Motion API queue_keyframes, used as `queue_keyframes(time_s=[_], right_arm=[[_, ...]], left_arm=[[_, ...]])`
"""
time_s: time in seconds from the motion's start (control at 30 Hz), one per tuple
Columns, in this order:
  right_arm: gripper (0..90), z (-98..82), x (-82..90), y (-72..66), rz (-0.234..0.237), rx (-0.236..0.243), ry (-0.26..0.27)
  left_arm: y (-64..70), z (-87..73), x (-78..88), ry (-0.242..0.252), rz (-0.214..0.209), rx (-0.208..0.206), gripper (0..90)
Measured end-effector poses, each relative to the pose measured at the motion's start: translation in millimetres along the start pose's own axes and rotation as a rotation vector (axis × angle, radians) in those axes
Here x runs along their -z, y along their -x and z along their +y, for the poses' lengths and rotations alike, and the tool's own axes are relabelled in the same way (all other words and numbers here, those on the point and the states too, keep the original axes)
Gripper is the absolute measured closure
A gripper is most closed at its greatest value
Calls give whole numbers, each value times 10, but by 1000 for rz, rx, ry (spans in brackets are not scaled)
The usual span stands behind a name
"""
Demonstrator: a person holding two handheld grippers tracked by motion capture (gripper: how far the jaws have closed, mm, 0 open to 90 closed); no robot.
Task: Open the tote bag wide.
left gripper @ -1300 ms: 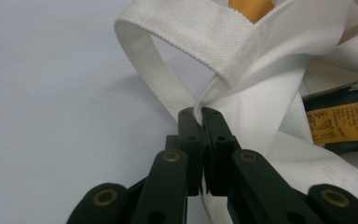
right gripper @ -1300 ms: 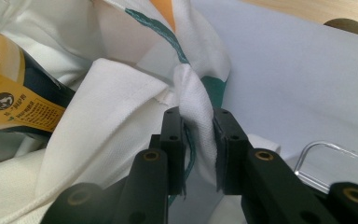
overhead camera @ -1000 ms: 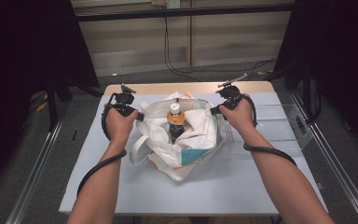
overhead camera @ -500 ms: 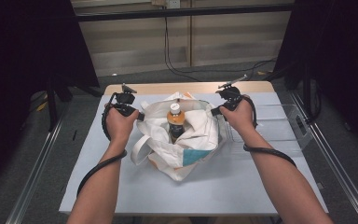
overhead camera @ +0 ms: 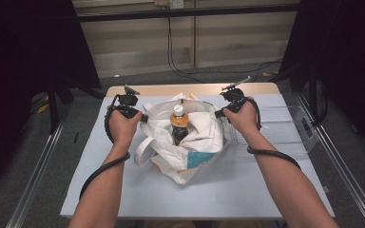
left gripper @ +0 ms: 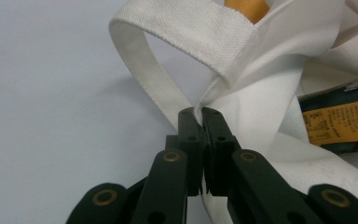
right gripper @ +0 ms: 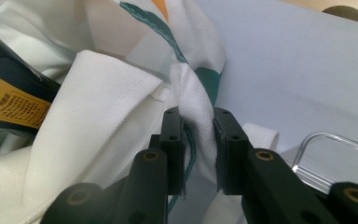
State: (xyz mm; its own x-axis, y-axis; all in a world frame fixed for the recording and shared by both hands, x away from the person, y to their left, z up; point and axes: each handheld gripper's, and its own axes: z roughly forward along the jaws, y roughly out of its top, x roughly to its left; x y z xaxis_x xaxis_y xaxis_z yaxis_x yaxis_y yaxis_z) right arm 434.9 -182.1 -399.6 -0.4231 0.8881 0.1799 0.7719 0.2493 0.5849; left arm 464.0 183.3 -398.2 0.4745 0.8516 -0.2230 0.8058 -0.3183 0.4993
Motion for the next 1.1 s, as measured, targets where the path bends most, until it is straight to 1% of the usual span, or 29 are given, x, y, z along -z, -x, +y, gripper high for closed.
queue_keyframes(time_s=[0.1, 0.2, 0.27, 0.33, 0.4, 0.5, 0.53, 0.67, 0.7, 0.73, 0.77, 0.87, 0.93, 1.03, 1.1], right_arm=[[760, -1, 10, -3, -1, 4, 4], [749, 1, 35, -12, -4, -2, 11], [744, 0, 53, -17, -7, 0, 18], [731, 1, 74, -26, -15, 0, 22], [728, 6, 100, -36, -10, 1, 30], [689, 21, 145, -61, -14, 10, 46], [672, 25, 152, -70, -10, 10, 45], [595, 46, 197, -96, -15, 16, 53], [590, 50, 206, -107, -11, 14, 54], [582, 56, 216, -117, -15, 21, 50], [577, 59, 223, -126, -13, 21, 51], [559, 74, 261, -151, -16, 22, 57], [546, 90, 294, -173, -14, 30, 67], [518, 108, 345, -190, -20, 32, 67], [514, 115, 373, -189, -13, 32, 72]], left_arm=[[12, 1, 23, 4, 0, -3, 873], [27, 3, 41, 19, -7, 8, 874], [29, 8, 56, 17, -8, -3, 874], [43, 9, 64, 26, -8, 0, 875], [51, 11, 80, 27, -7, -3, 875], [60, 15, 104, 28, -6, -7, 876], [66, 16, 108, 31, -3, -8, 875], [92, 22, 134, 38, -4, -2, 876], [95, 25, 144, 36, -1, -11, 876], [102, 27, 147, 41, -4, -7, 875], [106, 29, 161, 37, 1, -16, 875], [120, 34, 177, 39, 4, -21, 875], [124, 35, 188, 45, -3, -19, 875], [138, 34, 204, 45, 2, -21, 875], [150, 39, 214, 47, 4, -27, 875]])
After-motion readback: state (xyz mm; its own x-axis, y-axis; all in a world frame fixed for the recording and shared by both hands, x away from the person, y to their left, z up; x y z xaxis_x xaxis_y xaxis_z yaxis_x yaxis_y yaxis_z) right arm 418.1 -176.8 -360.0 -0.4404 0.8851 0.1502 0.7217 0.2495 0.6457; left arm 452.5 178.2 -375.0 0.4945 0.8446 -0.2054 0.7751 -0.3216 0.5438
